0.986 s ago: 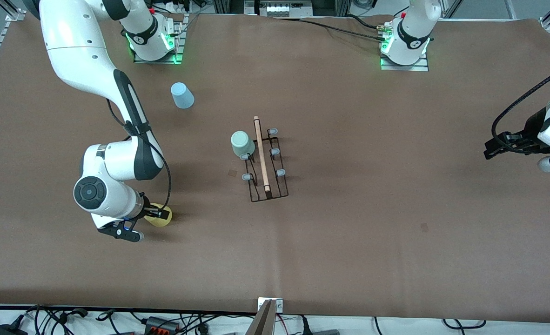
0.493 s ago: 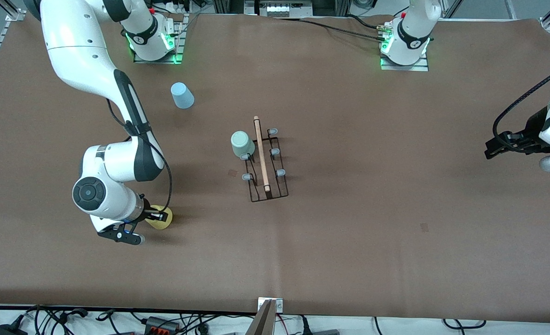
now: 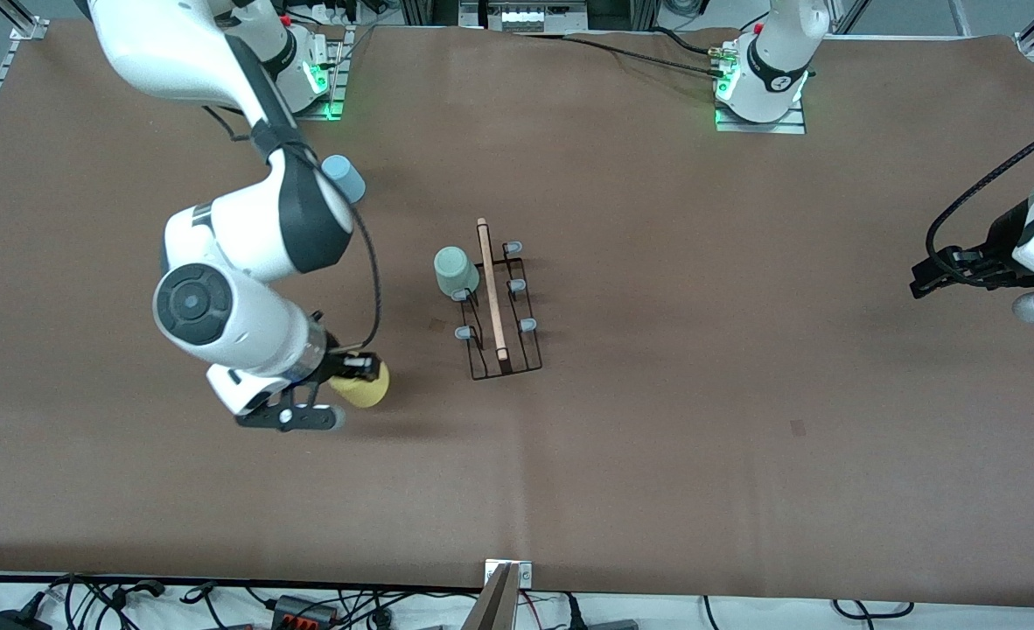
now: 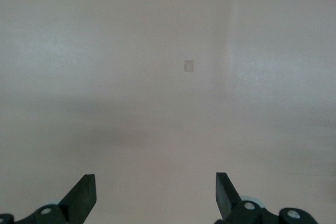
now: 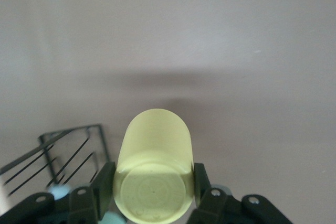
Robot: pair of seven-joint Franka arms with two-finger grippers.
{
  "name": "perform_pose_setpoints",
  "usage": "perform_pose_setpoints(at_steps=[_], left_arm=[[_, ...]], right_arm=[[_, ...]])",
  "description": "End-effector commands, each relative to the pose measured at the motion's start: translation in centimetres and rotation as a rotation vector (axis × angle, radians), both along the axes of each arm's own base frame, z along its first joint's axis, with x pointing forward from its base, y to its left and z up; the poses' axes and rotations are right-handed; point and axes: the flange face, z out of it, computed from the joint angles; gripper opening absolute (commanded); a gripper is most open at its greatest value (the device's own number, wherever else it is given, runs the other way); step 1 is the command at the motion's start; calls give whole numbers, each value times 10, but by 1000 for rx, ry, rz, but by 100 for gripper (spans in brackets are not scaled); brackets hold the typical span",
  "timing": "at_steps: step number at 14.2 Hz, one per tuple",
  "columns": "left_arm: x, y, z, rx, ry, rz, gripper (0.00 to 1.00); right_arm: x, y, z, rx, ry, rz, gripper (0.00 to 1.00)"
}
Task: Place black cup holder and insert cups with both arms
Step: 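Lift the yellow cup and carry it over the rack with the right gripper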
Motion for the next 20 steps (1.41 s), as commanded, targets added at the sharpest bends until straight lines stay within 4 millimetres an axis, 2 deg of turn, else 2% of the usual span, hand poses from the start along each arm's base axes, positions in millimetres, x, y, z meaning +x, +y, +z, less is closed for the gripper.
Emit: perform_pose_setpoints(at_steps=[1,5,9,16,18,19,20], left_arm=[[-3,-1,8,-16,4,1,100],[-3,2,8,-16,4,4,100],[-3,3,7,-18,5,6,100],[-3,4,7,-18,7,6,100],[-3,4,7,-18,7,6,100],[-3,4,7,-18,7,6,100],[-3,4,7,-18,7,6,100]], right_arm=[[-19,31,14,24,29,27,36],[-40,79,9,37,16,50,36],[-56,116,-11,35,19,42,36],[-61,125,-53,1,62,52,36],[-58,126,-59,6,51,53,36],[-58,128,-65,5,53,54,40],[-58,128,-69,2,55,52,64]])
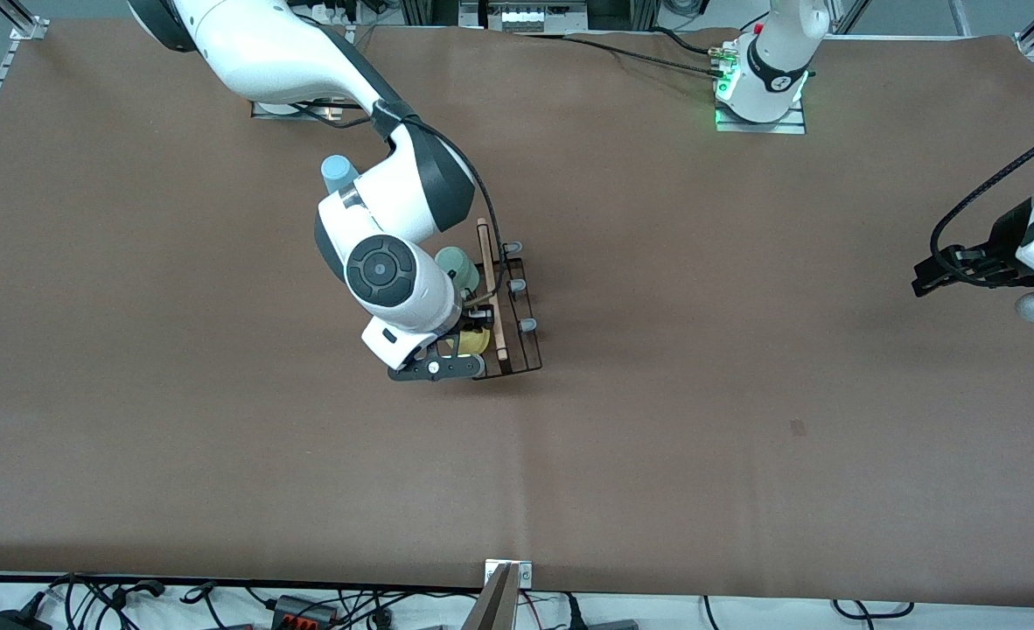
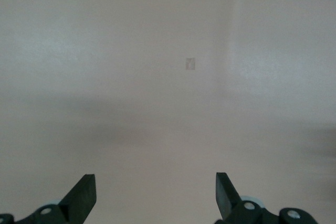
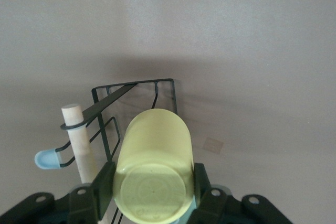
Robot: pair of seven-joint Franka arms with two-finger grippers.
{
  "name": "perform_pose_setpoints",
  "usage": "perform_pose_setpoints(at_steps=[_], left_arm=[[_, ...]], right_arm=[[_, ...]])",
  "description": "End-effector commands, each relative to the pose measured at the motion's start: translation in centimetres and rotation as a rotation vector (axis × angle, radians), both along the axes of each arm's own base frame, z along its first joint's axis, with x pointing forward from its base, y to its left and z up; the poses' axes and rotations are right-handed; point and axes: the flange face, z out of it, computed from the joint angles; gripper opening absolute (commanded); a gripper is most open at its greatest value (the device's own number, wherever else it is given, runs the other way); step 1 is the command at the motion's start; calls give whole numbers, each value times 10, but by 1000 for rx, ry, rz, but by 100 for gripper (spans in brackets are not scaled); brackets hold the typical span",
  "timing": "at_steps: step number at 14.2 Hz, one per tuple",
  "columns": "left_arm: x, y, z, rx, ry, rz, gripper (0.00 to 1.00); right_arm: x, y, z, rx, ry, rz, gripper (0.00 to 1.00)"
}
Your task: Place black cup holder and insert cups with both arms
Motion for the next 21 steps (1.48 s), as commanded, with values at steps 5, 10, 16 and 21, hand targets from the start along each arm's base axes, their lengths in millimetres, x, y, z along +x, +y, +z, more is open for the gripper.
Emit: perform_pose_setpoints(at_steps=[5,10,16,21], left_arm=[[-2,1,7,-16,1,1,100],[-2,0,7,-16,1,-1,100],[-2,0,7,-16,1,-1,100],[-2,0,7,-16,1,-1,100]], right_arm=[[10,-20,24,-20,-31,-34,100],[37,-135,130,-36,-76,-99,100],[51,-227,165,-55,-65,-166,100],[43,-356,212,-43,-107,-275,100]])
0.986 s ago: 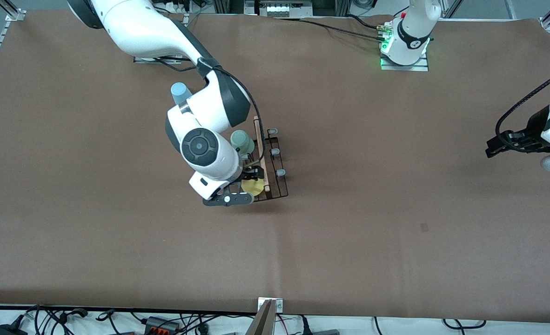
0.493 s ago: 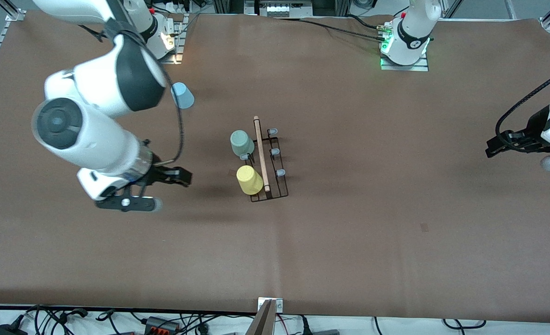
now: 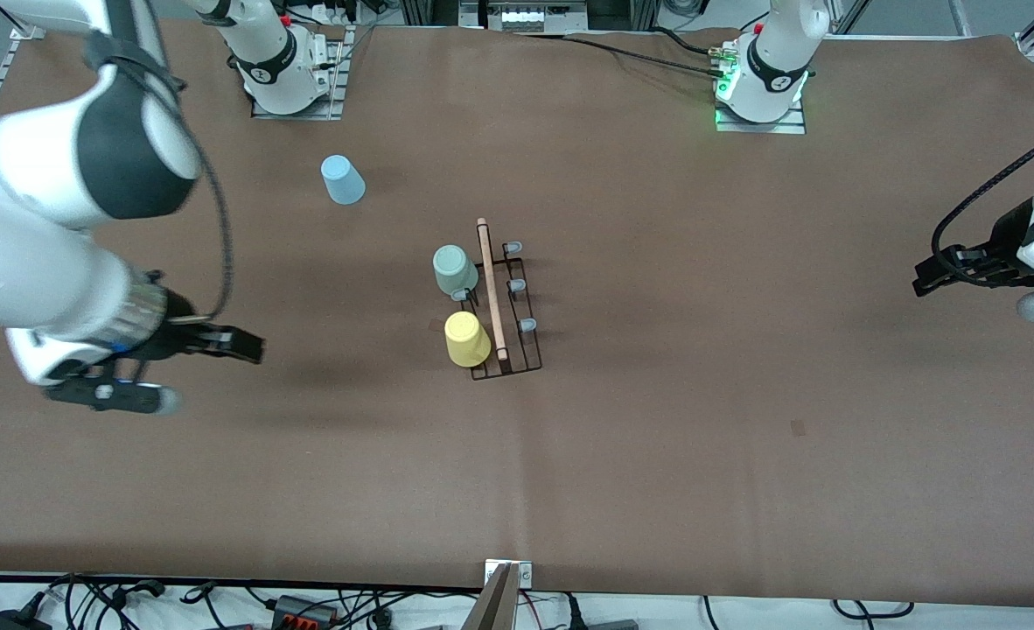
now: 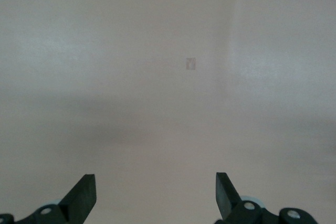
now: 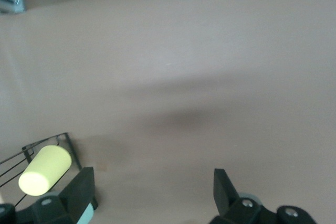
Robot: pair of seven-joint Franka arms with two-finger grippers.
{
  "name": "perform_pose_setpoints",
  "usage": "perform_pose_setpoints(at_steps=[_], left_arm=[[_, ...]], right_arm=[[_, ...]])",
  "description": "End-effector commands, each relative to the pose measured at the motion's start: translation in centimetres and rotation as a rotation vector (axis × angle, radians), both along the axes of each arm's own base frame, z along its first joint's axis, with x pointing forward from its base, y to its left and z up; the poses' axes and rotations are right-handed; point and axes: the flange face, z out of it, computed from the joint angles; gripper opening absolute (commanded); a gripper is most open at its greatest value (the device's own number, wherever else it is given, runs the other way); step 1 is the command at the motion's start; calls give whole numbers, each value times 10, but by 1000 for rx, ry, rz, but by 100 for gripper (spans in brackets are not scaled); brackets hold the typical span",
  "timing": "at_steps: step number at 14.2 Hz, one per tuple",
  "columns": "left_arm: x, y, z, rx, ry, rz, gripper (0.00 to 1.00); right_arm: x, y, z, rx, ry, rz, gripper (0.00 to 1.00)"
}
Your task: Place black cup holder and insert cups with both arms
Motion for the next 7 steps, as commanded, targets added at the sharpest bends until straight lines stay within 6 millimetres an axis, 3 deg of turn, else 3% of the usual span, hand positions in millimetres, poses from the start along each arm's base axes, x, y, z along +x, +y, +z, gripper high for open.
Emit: perform_pose_setpoints(at_steps=[1,5,7], left_arm=[[-2,0,7,-16,2,-2,100],[-3,0,7,-16,6,-1,100],[-3,0,7,-16,6,-1,100]], right_arm=[[-27,-70,23,3,2,-40,100],[-58,-151,24,-7,-19,19,100],[-64,-157,29,-38,-23,71,100]])
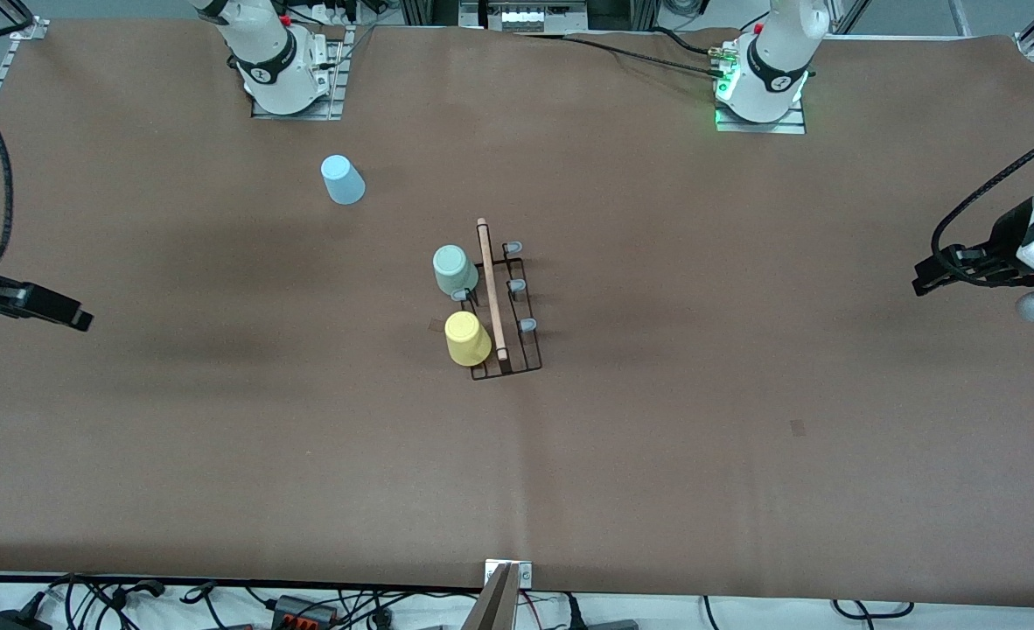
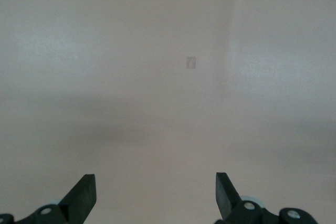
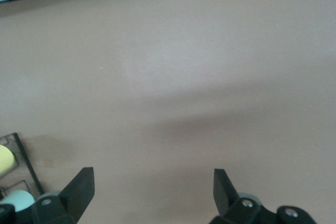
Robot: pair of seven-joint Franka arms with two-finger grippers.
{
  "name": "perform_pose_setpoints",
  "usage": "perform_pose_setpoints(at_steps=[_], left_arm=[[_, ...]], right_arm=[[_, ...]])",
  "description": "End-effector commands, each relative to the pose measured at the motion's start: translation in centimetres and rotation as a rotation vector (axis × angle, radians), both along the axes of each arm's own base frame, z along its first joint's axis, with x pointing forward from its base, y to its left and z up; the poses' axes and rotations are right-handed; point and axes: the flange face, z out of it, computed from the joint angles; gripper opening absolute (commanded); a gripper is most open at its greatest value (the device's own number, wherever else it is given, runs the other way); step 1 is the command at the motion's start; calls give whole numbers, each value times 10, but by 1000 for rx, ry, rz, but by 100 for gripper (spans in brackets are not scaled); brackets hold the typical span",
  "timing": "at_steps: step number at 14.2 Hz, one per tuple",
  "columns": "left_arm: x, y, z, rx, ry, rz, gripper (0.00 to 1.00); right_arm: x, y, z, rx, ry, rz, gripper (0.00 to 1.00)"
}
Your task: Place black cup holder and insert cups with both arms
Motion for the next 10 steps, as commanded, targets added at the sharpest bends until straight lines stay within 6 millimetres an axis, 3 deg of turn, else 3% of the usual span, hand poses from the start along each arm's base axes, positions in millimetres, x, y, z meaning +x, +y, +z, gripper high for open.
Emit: perform_pose_setpoints(at_steps=[1,6,10], left_arm=[[-2,0,7,-16,2,-1,100],[-2,0,7,-16,2,-1,100],[-2,0,7,-16,2,-1,100]], right_arm=[[-18,0,5,-70,-4,71,100],[-20,-4,17,-93,-2,105,100],[-34,-1,26,-98,-1,103,100]])
